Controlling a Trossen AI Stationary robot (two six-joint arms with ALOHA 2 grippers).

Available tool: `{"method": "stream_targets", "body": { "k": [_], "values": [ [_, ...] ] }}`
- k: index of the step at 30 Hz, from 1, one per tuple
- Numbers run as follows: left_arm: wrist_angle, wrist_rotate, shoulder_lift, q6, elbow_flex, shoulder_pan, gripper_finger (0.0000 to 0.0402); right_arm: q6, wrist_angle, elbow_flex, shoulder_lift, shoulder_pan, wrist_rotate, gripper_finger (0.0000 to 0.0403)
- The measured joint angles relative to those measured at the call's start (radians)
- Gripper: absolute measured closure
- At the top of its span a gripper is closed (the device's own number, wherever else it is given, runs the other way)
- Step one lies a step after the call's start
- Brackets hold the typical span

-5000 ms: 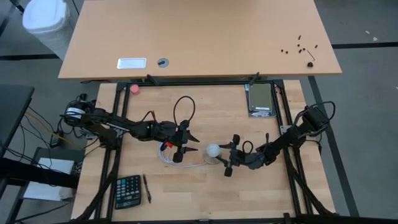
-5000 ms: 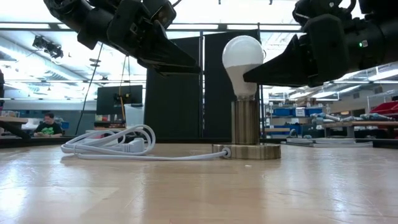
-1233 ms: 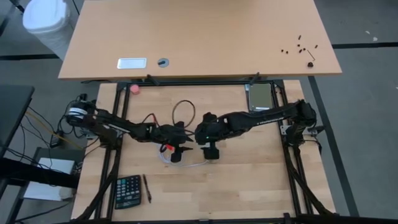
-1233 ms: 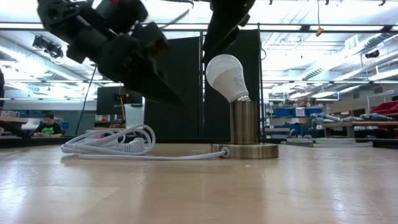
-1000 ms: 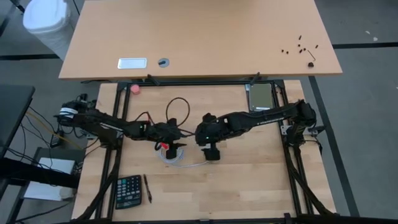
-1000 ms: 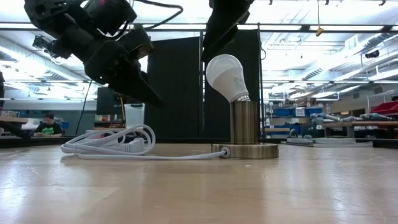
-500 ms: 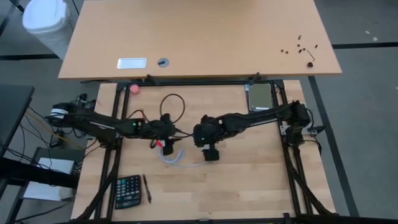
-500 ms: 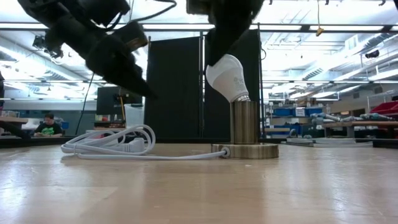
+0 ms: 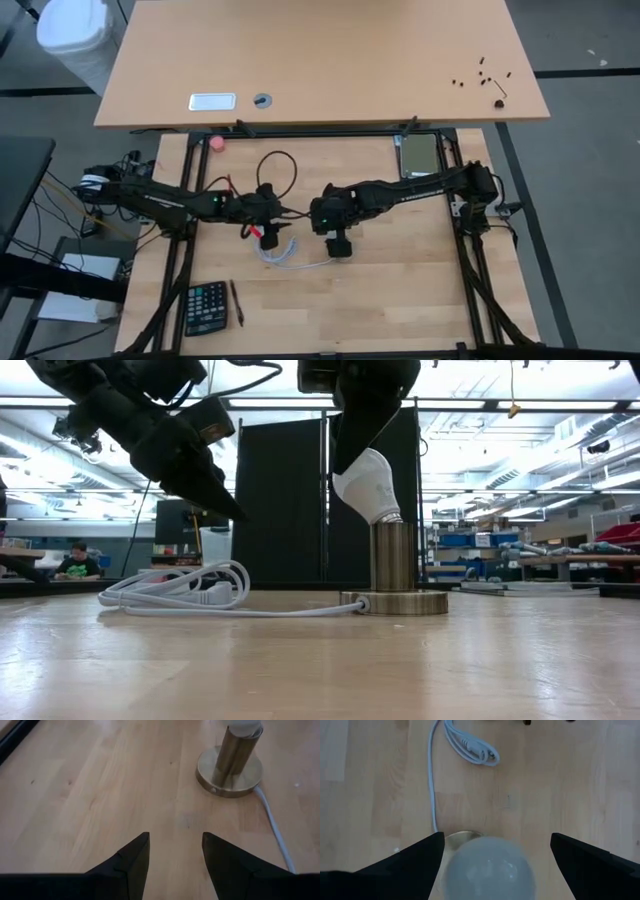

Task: Screw lightbulb
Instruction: Insert the lightbulb into the lamp

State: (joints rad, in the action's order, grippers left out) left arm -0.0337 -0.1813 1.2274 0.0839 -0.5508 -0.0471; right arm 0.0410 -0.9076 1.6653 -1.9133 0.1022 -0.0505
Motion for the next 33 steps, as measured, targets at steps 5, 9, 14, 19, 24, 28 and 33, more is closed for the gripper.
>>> {"method": "stream_targets", "body": {
  "k": [5,9,14,19,24,28,33],
  "values": [
    [-0.004,0.011,0.000,0.006,0.000,0.000,0.0213,0.004,0.005,0.000,0.000,-0.001,0.018,0.0028],
    [-0.008,0.016,0.000,0.007,0.000,0.000,0.0213,0.004,0.010,0.000,0.000,-0.001,0.019,0.0028],
    [-0.008,0.017,0.000,0.007,0.000,0.000,0.0213,0.002,0.012,0.000,0.000,-0.007,0.019,0.0028],
    [-0.021,0.017,0.000,0.006,0.000,0.000,0.0213,0.002,0.004,0.000,0.000,-0.007,0.024,0.0029],
    [-0.023,0.017,0.000,0.003,0.000,0.000,0.0213,0.001,-0.031,0.000,0.000,-0.007,0.027,0.0031],
    [-0.021,0.017,0.000,0.003,0.000,0.000,0.0213,0.008,-0.055,0.000,0.000,-0.007,0.027,0.0032],
    [-0.020,0.017,0.001,0.003,0.000,0.000,0.0213,0.027,-0.085,0.000,0.000,-0.002,0.027,0.0047]
  ]
}}
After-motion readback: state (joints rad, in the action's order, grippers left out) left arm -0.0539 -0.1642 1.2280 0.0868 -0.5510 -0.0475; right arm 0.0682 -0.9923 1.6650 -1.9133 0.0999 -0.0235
